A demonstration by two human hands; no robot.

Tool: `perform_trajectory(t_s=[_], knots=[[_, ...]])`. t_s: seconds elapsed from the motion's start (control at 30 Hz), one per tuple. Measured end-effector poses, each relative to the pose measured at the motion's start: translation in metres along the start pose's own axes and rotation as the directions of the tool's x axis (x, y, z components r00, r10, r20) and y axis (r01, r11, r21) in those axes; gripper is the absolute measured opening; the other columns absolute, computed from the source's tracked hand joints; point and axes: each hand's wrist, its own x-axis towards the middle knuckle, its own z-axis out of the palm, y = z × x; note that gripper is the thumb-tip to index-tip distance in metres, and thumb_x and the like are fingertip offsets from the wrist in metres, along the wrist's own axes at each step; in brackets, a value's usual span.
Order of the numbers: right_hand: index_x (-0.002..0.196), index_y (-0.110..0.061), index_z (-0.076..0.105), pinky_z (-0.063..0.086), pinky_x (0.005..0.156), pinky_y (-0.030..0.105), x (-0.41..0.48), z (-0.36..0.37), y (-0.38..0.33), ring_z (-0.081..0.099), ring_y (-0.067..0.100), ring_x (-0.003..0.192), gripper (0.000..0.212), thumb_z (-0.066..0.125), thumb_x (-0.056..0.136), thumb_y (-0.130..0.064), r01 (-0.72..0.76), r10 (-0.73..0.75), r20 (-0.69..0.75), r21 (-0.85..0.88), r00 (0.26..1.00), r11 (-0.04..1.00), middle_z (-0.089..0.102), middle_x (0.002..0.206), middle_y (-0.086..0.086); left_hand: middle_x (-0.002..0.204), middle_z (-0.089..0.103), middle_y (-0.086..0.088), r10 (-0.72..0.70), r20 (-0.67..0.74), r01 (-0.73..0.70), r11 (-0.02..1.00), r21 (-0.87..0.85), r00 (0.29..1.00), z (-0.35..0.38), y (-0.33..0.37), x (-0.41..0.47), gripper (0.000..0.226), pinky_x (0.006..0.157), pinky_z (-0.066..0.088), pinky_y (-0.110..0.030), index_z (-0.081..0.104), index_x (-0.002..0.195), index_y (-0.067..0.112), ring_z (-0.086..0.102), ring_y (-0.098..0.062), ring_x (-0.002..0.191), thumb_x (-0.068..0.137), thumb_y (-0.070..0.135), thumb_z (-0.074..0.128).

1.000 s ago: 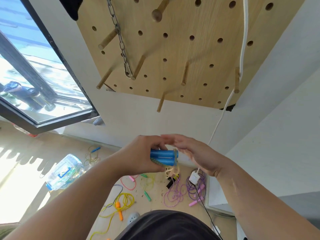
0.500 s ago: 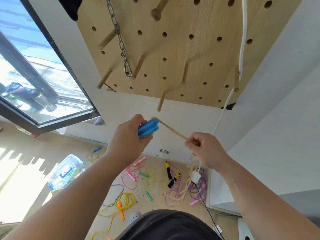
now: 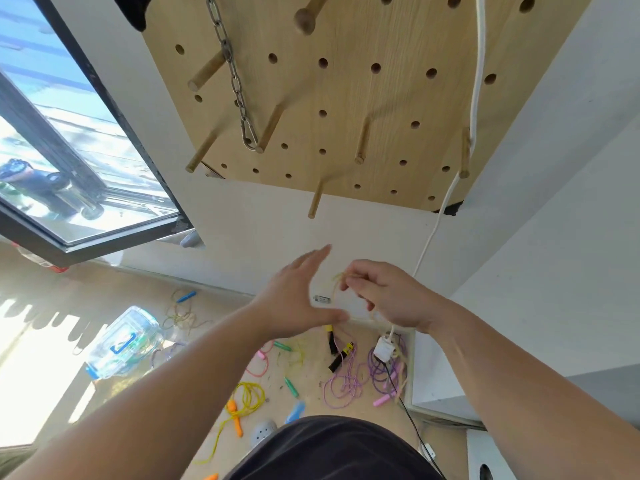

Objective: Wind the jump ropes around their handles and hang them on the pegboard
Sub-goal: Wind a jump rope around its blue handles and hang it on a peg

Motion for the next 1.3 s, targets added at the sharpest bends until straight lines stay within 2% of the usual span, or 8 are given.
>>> perform_trajectory(t_s=[0.1, 0.2, 0.37, 0.57, 0.73, 0.87, 1.07, 1.3], knots=[[0.100, -0.019, 0.066, 0.045, 0.075, 0.022, 0.007, 0.005, -0.006, 0.057, -0.005, 0.076, 0.016, 0.053, 0.101, -0.010, 0.053, -0.055, -0.021, -0.077, 0.998, 0.996, 0.064, 0.081, -0.021, 0.118, 0.069, 0.002, 0.029, -0.039, -0.041, 0.929, -0.367, 0.999, 0.012, 0.021, 0.011, 0.042, 0.091, 0.049, -0.032, 0.060, 0.127, 0.026, 0.060, -0.002, 0.103, 0.087, 0.022, 0.075], [0.098, -0.025, 0.055, 0.044, 0.069, 0.032, 0.005, 0.000, 0.008, 0.053, 0.010, 0.067, 0.014, 0.058, 0.098, -0.012, -0.004, 0.004, -0.089, 0.002, 0.996, 1.000, 0.059, 0.064, -0.013, 0.074, 0.069, -0.007, -0.063, 0.082, 0.091, 0.913, -0.398, 0.995, 0.009, 0.023, 0.013, 0.006, 0.054, 0.041, -0.022, 0.066, 0.100, 0.017, 0.056, -0.008, 0.056, 0.096, 0.019, 0.063], [0.097, -0.023, 0.063, 0.046, 0.066, 0.034, -0.002, 0.003, 0.040, 0.044, 0.007, 0.061, 0.007, 0.068, 0.093, -0.018, -0.055, 0.041, -0.065, -0.224, 0.997, 0.973, 0.050, 0.065, -0.011, 0.054, 0.042, 0.011, -0.170, -0.180, 0.051, 0.848, -0.527, 0.969, 0.000, 0.012, 0.010, 0.019, 0.059, 0.036, -0.029, 0.060, 0.071, 0.006, 0.039, -0.009, 0.053, 0.090, 0.008, 0.062], [0.091, -0.026, 0.067, 0.046, 0.071, 0.027, -0.013, 0.005, 0.101, 0.065, 0.023, 0.077, 0.014, 0.059, 0.098, -0.017, -0.252, 0.223, -0.127, -0.288, 0.966, 0.924, 0.063, 0.071, -0.004, 0.054, 0.029, 0.004, -0.354, -0.595, -0.099, 0.798, -0.595, 0.721, -0.042, -0.004, 0.006, 0.023, 0.052, 0.022, -0.028, 0.043, 0.069, -0.006, 0.028, -0.013, 0.054, 0.084, 0.007, 0.056], [0.095, -0.025, 0.072, 0.042, 0.067, 0.039, -0.016, 0.003, 0.075, 0.043, 0.022, 0.062, 0.030, 0.047, 0.106, -0.038, -0.148, 0.158, -0.147, 0.079, 0.976, 0.986, 0.045, 0.061, 0.002, 0.053, 0.038, 0.000, -0.330, -0.481, 0.154, 0.917, -0.368, 0.812, -0.043, -0.038, 0.009, 0.028, 0.055, 0.029, -0.030, 0.051, 0.066, -0.002, 0.036, -0.018, 0.054, 0.082, 0.015, 0.065], [0.101, -0.033, 0.069, 0.040, 0.065, 0.028, -0.019, -0.009, 0.038, 0.045, 0.007, 0.057, 0.032, 0.039, 0.107, -0.044, -0.042, 0.037, -0.226, -0.016, 0.974, 0.999, 0.045, 0.060, -0.008, 0.055, 0.040, 0.001, -0.313, -0.279, 0.304, 0.950, -0.077, 0.908, -0.026, -0.063, 0.004, 0.035, 0.052, 0.030, -0.027, 0.046, 0.056, 0.012, 0.038, -0.017, 0.054, 0.076, 0.025, 0.072], [0.124, -0.027, 0.064, 0.054, 0.089, 0.042, -0.022, -0.009, -0.011, 0.059, 0.000, 0.067, 0.034, 0.040, 0.105, -0.041, 0.089, -0.079, -0.137, 0.075, 0.987, 0.993, 0.054, 0.058, -0.030, 0.096, 0.073, -0.004, -0.244, 0.319, 0.320, 0.923, -0.215, 0.916, -0.012, -0.066, -0.007, 0.058, 0.072, 0.059, -0.032, 0.055, 0.123, 0.038, 0.068, -0.013, 0.066, 0.075, 0.044, 0.087], [0.110, -0.036, 0.066, 0.043, 0.062, 0.027, -0.006, -0.010, -0.005, 0.047, 0.009, 0.056, 0.016, 0.061, 0.099, -0.025, 0.024, -0.084, -0.288, -0.207, 0.954, 0.978, 0.051, 0.060, -0.012, 0.069, 0.045, -0.011, -0.166, -0.046, 0.096, 0.751, -0.653, 0.985, 0.002, -0.044, 0.002, 0.020, 0.060, 0.044, -0.036, 0.066, 0.077, 0.012, 0.040, -0.019, 0.055, 0.093, 0.022, 0.071]])
